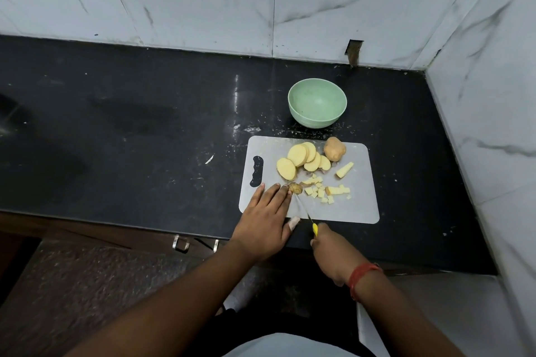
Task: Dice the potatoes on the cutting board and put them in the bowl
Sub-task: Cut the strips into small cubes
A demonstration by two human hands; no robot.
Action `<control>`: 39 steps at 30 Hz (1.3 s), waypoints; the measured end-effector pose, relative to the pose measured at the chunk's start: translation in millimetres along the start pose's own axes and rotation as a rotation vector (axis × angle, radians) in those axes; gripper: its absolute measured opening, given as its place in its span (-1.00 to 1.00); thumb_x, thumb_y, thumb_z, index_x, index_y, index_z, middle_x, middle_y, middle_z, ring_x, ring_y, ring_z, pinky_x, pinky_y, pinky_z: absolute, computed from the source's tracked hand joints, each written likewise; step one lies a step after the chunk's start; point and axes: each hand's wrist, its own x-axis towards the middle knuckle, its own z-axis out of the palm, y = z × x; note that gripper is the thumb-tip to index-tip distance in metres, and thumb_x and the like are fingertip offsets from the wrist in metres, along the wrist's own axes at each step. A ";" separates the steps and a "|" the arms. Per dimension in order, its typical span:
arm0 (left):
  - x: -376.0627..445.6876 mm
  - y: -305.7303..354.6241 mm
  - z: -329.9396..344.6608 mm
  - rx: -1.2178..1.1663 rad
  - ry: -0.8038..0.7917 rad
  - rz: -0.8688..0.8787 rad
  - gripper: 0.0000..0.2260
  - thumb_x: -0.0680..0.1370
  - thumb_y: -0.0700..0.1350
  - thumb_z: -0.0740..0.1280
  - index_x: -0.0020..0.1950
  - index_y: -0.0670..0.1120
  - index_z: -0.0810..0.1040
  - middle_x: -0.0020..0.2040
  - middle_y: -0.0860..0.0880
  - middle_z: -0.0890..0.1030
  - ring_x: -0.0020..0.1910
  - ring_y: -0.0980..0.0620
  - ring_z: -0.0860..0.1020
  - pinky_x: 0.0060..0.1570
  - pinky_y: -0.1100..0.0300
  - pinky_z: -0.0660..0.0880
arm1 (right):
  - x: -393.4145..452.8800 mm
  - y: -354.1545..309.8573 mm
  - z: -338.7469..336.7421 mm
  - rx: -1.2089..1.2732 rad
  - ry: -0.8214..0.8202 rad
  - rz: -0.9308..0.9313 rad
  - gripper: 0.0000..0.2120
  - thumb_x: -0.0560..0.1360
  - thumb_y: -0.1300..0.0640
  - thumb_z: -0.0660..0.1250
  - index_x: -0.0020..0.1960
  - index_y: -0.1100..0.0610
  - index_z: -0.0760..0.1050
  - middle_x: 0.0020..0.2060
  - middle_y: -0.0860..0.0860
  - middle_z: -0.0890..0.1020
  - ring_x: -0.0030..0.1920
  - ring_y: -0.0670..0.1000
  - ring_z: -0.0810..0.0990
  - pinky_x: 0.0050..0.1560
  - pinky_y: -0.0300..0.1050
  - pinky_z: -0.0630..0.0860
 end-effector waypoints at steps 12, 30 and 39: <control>12.2 11.8 -10.3 -0.104 0.106 0.130 -0.50 0.70 0.13 0.16 0.48 -0.20 0.41 0.50 -0.20 0.37 0.51 -0.17 0.33 0.57 -0.13 0.13 | -13.7 31.3 -41.2 0.461 0.132 0.047 -0.83 0.62 0.03 0.11 -0.09 0.10 0.27 -0.34 0.08 0.33 -0.46 0.01 0.26 -0.51 -0.18 0.20; 42.4 23.6 7.2 0.028 0.101 0.292 -0.41 0.71 0.22 0.04 0.46 -0.22 0.47 0.45 -0.16 0.48 0.48 -0.18 0.36 0.54 -0.12 0.20 | -5.0 60.9 -52.6 0.499 0.297 0.066 -0.85 0.64 0.05 0.11 -0.03 0.12 0.33 -0.30 0.08 0.43 -0.36 0.03 0.39 -0.34 -0.08 0.34; 43.2 31.9 5.7 -0.024 0.066 0.210 -0.40 0.70 0.22 0.01 0.54 -0.19 0.37 0.57 -0.19 0.32 0.58 -0.16 0.22 0.59 -0.07 0.10 | 5.8 34.6 -39.4 0.139 0.181 0.148 -0.94 0.63 0.17 0.08 0.05 0.17 0.26 -0.12 0.10 0.47 -0.13 0.08 0.49 -0.16 -0.11 0.35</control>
